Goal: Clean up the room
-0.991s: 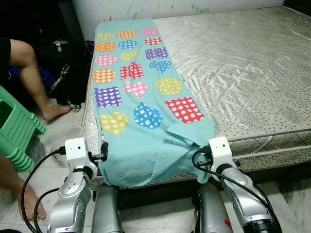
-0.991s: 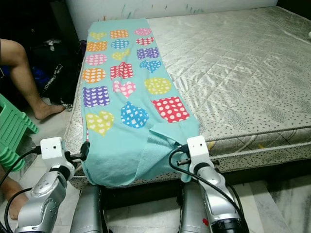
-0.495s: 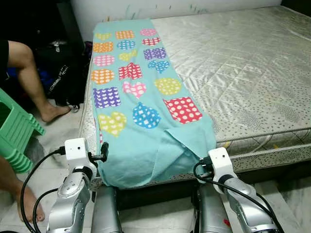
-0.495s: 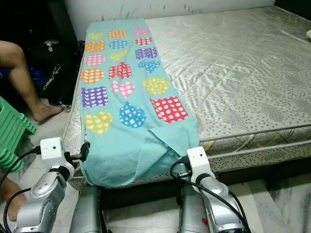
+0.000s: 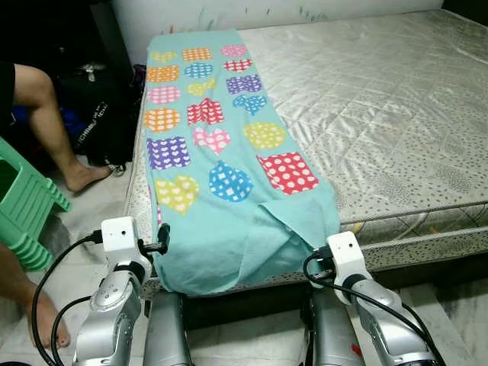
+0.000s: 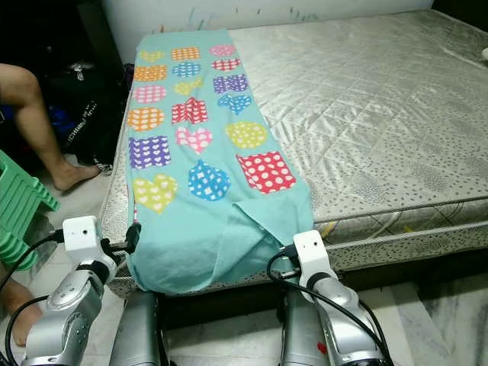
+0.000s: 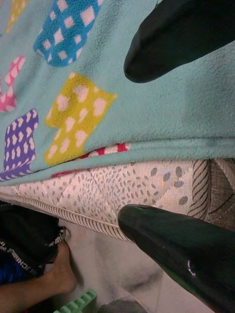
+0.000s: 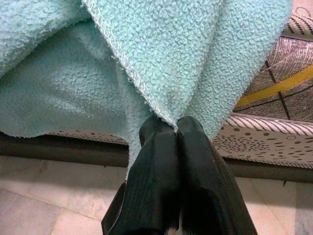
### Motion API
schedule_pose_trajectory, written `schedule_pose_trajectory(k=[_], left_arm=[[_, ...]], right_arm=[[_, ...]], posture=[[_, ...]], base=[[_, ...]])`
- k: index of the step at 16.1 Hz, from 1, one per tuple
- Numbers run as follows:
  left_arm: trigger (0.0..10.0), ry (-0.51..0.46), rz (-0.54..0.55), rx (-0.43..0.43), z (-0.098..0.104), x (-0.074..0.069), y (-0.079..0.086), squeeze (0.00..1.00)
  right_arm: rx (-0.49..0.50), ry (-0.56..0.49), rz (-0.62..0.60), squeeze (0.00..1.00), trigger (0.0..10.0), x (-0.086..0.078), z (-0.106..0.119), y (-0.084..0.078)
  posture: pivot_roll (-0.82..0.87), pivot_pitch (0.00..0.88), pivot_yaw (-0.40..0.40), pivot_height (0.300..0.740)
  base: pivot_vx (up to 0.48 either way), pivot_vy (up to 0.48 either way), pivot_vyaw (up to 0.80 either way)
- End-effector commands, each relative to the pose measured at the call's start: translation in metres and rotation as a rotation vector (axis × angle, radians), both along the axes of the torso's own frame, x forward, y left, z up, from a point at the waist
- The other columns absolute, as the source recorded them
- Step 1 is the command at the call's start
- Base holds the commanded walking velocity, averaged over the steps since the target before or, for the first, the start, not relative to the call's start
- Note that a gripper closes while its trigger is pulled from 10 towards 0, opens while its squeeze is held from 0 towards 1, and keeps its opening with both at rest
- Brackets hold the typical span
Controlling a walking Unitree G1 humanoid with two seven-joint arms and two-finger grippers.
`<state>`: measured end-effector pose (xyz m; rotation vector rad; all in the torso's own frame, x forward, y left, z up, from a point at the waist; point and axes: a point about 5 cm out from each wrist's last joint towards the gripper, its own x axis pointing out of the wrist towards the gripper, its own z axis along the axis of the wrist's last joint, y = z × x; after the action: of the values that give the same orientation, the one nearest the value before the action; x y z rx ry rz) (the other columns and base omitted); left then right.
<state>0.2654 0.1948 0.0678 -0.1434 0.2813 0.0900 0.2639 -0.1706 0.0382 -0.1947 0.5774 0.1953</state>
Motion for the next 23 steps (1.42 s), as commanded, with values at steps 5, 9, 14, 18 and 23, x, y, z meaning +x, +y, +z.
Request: schedule_pose_trajectory(k=[5, 9, 14, 18, 23], left_arm=[[10.0, -0.008, 0.015, -0.004, 0.002, 0.003, 0.002, 0.0], [10.0, -0.012, 0.018, -0.006, 0.002, 0.005, 0.001, 0.0], [10.0, -0.012, 0.02, -0.006, 0.002, 0.006, 0.002, 0.0], [10.0, -0.012, 0.027, -0.005, 0.001, 0.005, 0.003, 0.0], [10.0, -0.009, 0.028, -0.001, 0.001, 0.005, 0.004, 0.0]], right_arm=[[-0.139, -0.093, -0.004, 0.0, 10.0, 0.012, 0.015, -0.029], [-0.177, -0.145, -0.005, 0.0, 9.9, 0.015, 0.02, -0.036], [-0.198, -0.143, -0.012, 0.0, 0.0, 0.012, 0.016, -0.042], [-0.342, -0.105, -0.112, 0.0, 0.0, 0.013, 0.01, -0.071], [-0.393, -0.12, -0.221, 0.0, 0.0, 0.026, 0.016, -0.095]], posture=[[-0.12, 0.0, 0.041, 0.492], [-0.12, 0.0, 0.043, 0.492], [-0.12, 0.0, 0.04, 0.492], [-0.12, 0.0, 0.037, 0.492], [-0.11, 0.0, 0.039, 0.492]], base=[[0.0, 0.0, 0.0], [0.0, 0.0, 0.0], [0.0, 0.0, 0.0], [0.0, 0.0, 0.0], [0.0, 0.0, 0.0]])
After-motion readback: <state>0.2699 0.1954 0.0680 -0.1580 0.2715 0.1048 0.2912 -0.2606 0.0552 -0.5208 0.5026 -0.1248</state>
